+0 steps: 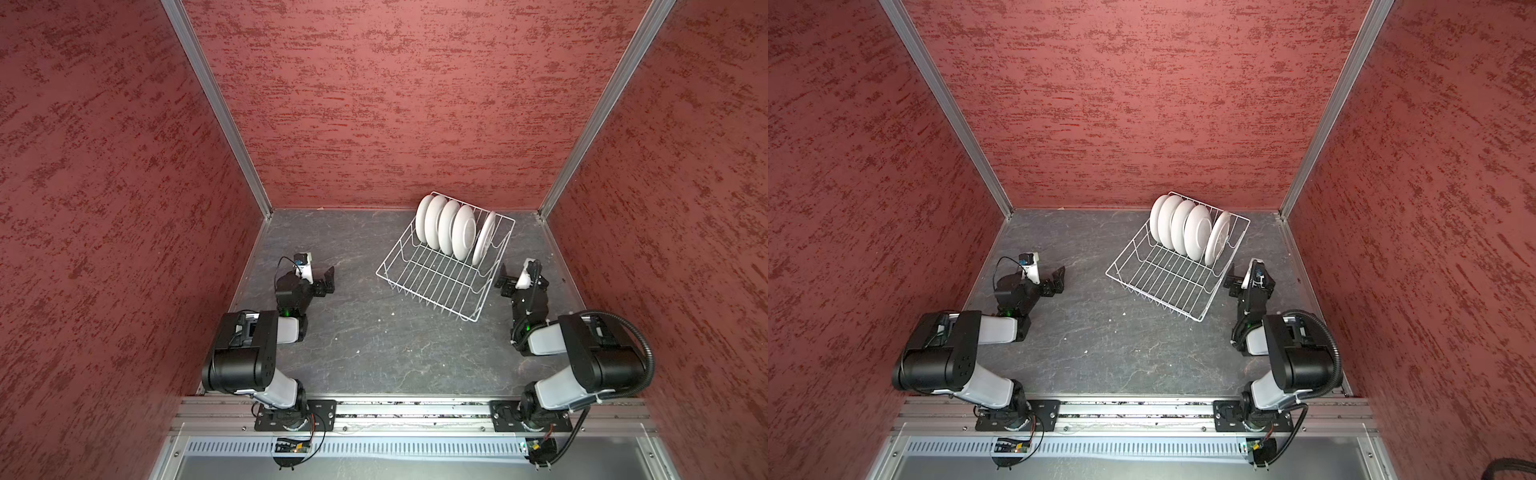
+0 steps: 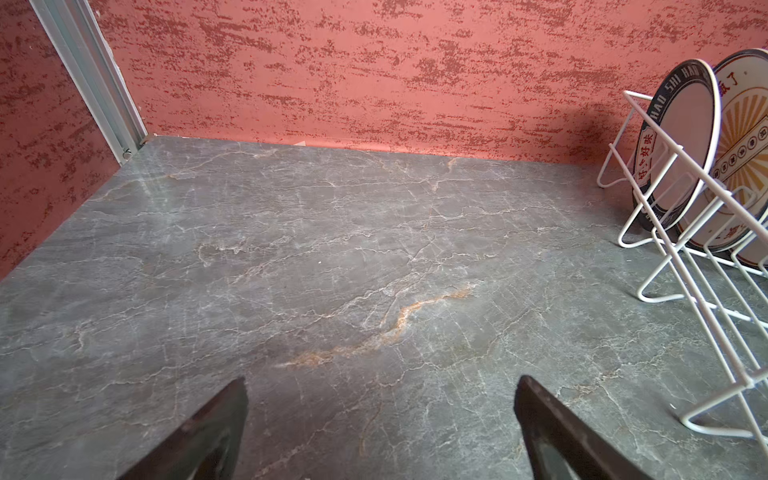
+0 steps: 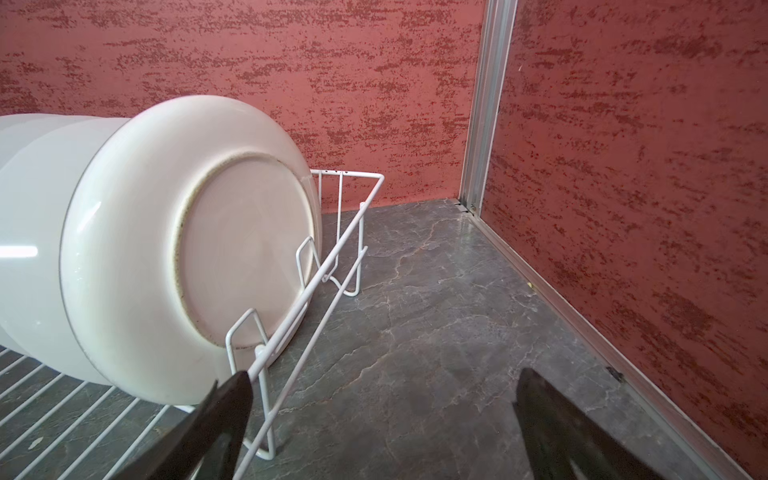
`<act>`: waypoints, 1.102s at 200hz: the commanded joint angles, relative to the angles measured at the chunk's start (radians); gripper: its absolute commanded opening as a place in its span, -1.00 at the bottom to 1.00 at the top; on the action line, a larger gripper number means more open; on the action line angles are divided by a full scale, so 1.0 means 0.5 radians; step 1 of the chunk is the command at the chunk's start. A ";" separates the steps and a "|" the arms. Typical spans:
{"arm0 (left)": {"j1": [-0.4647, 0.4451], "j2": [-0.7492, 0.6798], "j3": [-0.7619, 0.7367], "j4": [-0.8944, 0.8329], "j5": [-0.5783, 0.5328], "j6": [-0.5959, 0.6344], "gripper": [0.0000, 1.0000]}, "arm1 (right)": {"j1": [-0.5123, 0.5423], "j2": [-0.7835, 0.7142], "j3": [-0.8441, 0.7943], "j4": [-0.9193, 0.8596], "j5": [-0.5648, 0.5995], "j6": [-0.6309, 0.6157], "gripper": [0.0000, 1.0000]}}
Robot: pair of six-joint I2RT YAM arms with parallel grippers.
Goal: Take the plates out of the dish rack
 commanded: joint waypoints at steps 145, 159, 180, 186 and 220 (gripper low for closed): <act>0.002 -0.011 0.024 0.015 0.020 0.026 0.99 | -0.006 0.007 0.011 -0.004 -0.050 -0.022 0.98; 0.002 -0.009 0.026 0.011 0.019 0.026 0.99 | -0.006 0.008 0.011 -0.005 -0.050 -0.022 0.98; 0.002 -0.011 0.024 0.013 0.016 0.028 0.99 | -0.007 0.005 0.011 -0.001 -0.050 -0.023 0.98; 0.002 -0.011 0.022 0.016 0.021 0.026 0.99 | -0.009 0.006 0.011 -0.002 -0.050 -0.021 0.98; 0.051 -0.007 0.014 0.038 0.087 -0.011 0.99 | -0.008 0.004 -0.135 0.268 -0.097 -0.045 0.98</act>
